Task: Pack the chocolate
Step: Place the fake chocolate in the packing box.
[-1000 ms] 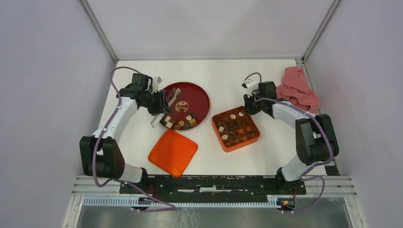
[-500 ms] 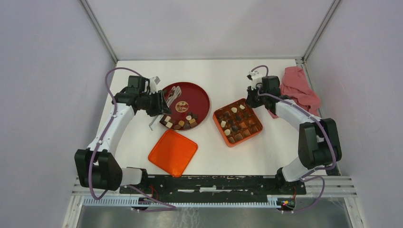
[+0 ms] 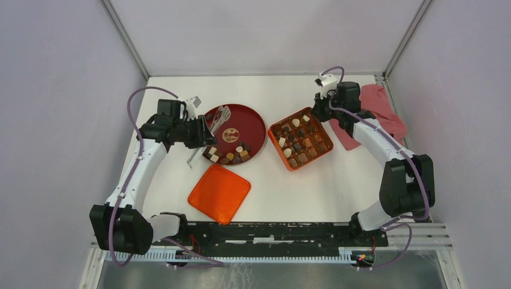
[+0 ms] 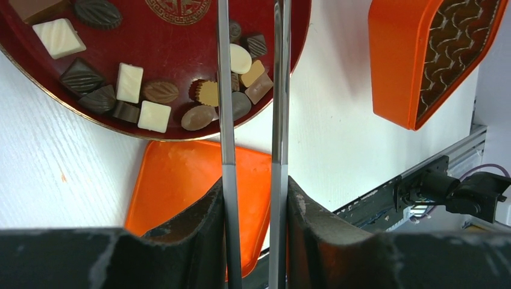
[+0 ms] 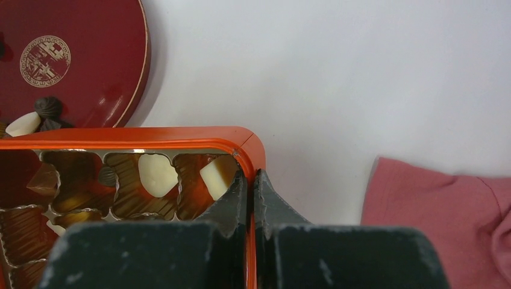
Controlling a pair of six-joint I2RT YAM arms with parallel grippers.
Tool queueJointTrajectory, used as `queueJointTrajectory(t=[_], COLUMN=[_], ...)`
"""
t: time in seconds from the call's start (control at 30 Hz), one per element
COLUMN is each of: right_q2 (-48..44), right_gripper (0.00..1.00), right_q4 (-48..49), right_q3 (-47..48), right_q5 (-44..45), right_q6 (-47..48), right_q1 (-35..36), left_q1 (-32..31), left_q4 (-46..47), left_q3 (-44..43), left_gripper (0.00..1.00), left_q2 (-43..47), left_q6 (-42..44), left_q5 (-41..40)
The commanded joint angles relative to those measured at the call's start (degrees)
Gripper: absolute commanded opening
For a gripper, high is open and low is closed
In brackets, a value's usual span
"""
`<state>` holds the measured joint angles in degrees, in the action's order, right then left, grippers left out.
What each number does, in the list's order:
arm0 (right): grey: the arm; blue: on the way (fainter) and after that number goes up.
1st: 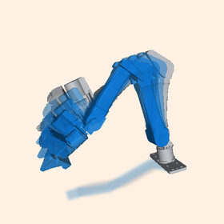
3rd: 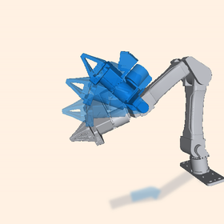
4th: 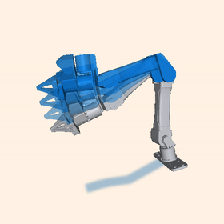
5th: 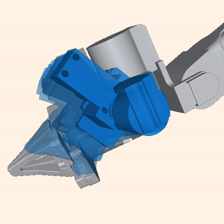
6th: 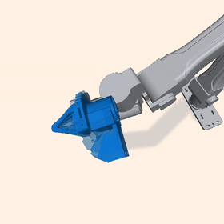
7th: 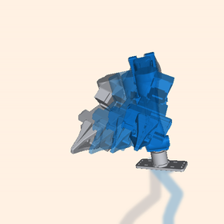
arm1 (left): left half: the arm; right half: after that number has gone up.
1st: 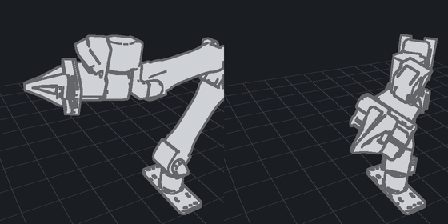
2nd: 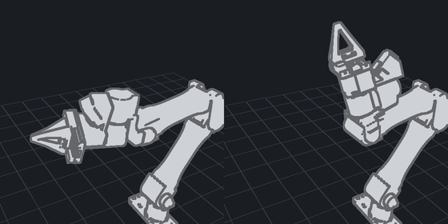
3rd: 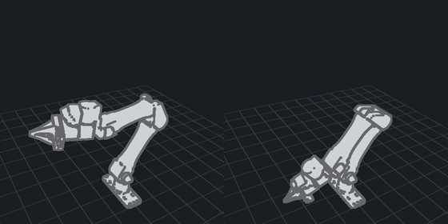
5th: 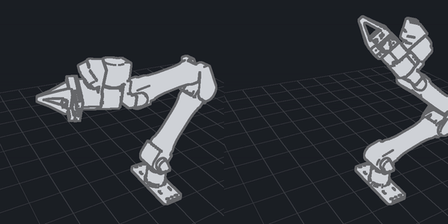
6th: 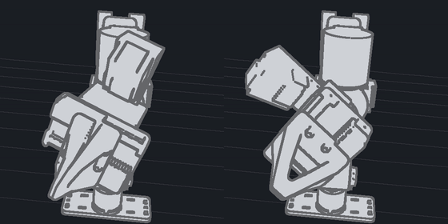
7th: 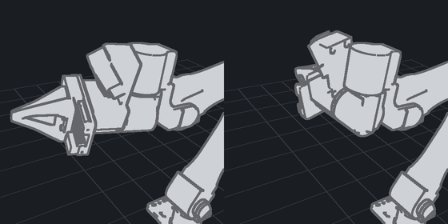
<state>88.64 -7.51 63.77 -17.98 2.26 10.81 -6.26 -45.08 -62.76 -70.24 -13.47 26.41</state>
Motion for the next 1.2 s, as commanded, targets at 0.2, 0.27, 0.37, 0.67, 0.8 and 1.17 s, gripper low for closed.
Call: queueJointTrajectory(t=[0.2, 0.27, 0.37, 0.67, 0.8, 1.17], right_q2=[-2.4, -1.6, -0.3, 2.1, 1.8, 2.9], right_gripper=[0.0, 0.0, 0.0, 0.0, 0.0, 0.11], right_q4=[1.2, 1.5, 2.2, 4.4, 5.8, 9.3], right_q3=[-0.4, -1.9, -4.3, -8.1, -10.3, -13.8], right_q5=[-2.7, -2.9, -3.7, -0.7, 2.7, 3.6], right_q6=[0.1, -0.8, -2.2, -7.7, -9.7, -12.5], right_q1=[1.3, 1.4, 1.3, 1.4, 1.4, 1.4], left_q1=[-0.7, -0.9, -1.1, -9.1, -16.7, -30.3], left_q4=[4.7, 4.8, 5.5, 11.1, 15.5, 22.4], left_q3=[2.1, 2.9, 4.4, 8.0, 8.4, 6.8], left_gripper=[0.02, 0.02, 0.02, 0.02, 0.02, 0.02], left_q2=[5.0, 5.6, 6.7, 10.0, 9.7, 1.6], left_q6=[1.0, 0.9, 0.1, -5.9, -9.7, -12.6], left_q5=[6.2, 6.3, 6.6, 7.5, 4.7, 3.4])
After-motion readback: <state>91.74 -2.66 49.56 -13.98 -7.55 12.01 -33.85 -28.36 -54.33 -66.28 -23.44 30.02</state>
